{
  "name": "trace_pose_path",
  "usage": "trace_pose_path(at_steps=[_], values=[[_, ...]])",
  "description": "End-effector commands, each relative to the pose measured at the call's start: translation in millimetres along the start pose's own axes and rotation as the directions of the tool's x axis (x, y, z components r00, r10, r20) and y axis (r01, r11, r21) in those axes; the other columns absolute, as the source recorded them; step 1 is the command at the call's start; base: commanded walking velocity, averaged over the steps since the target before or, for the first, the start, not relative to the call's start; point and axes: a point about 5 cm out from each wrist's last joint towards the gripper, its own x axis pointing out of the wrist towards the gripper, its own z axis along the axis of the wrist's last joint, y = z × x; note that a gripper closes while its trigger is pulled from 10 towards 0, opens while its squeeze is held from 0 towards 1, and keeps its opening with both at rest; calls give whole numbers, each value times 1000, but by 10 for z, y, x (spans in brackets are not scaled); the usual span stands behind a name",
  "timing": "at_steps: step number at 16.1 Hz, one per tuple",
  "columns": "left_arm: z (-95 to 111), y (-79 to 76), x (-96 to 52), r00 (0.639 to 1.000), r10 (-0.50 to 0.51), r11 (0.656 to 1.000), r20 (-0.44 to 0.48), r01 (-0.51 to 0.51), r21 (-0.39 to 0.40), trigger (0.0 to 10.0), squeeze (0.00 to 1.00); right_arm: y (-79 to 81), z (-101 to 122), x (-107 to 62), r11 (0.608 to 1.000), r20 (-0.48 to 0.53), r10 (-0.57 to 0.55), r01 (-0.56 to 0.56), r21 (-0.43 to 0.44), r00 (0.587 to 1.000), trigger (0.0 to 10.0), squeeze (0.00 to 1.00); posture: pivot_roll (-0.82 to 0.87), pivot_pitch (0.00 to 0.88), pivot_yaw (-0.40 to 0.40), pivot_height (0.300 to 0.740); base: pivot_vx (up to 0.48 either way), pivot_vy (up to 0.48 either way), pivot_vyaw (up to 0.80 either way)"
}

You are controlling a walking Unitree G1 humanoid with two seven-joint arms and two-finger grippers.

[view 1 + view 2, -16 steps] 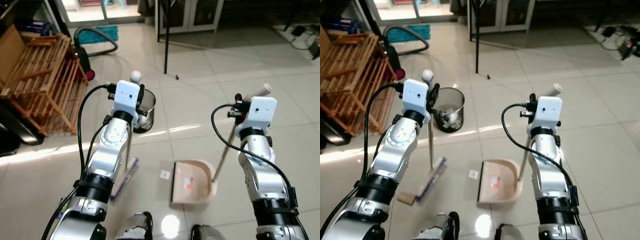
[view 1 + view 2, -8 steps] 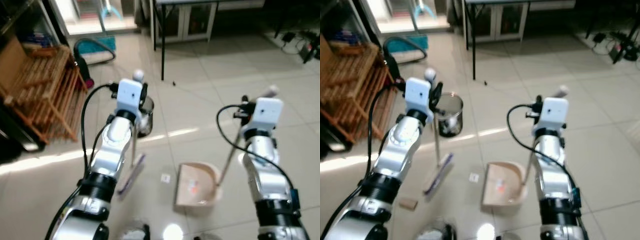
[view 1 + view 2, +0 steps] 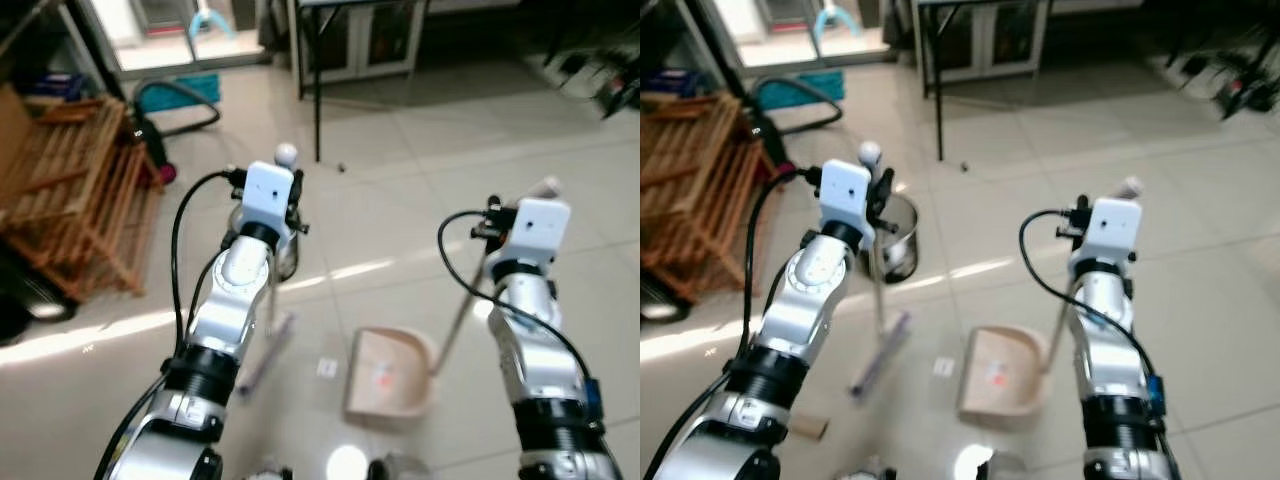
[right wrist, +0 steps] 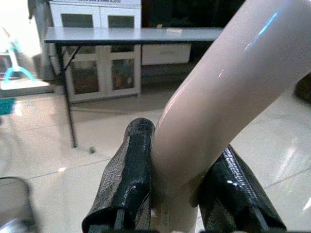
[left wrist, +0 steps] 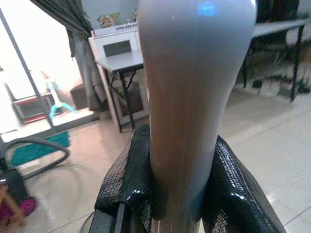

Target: Sweep floor

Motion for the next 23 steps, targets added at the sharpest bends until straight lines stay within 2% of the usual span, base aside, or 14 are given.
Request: trace_pose_path(at_steps=[1,6,10,13,15,19,20,21,23], values=[[62,93,11,999,21,999,36,-22,24,10000,0,76,117,31,1000,48,13,-14,18,999,10000,0,-32,94,39,740,386,0,0],[49,64,18,999,23,1000,30,-24,13,10000,0,29,120,55,1000,48,3,-3,15,999,10000,0,-26,110,34,740,382,0,0],[5,92,-22,999,43,999,23,-43,10,10000,0,66,121,51,1000,51,9,-10,23,999,10000,0,-22,124,37,740,0,0,0],[-28,153,-35,995,98,995,24,-99,15,10000,0,63,100,44,1000,44,-9,8,24,999,10000,0,-20,145,47,740,0,0,0],[-97,164,-65,992,124,992,23,-124,-22,10000,0,45,65,26,999,48,-32,31,22,998,10000,0,-25,175,59,740,0,0,0],[-128,114,-41,994,101,992,39,-98,-76,10000,0,42,47,45,999,59,-34,33,18,998,10000,0,-28,229,59,740,0,0,0],[-139,63,-33,995,75,993,59,-69,-94,10000,0,57,40,35,1000,67,-24,24,1,997,10000,0,-23,279,60,740,0,0,0],[-136,-3,-15,996,42,992,83,-32,-120,10000,0,59,29,21,1000,75,-14,15,-23,997,10000,0,-14,291,59,740,0,0,0],[-121,-37,9,994,28,992,103,-15,-125,10000,0,42,18,24,999,83,-19,23,-42,996,10000,0,-6,313,69,740,0,0,0]])
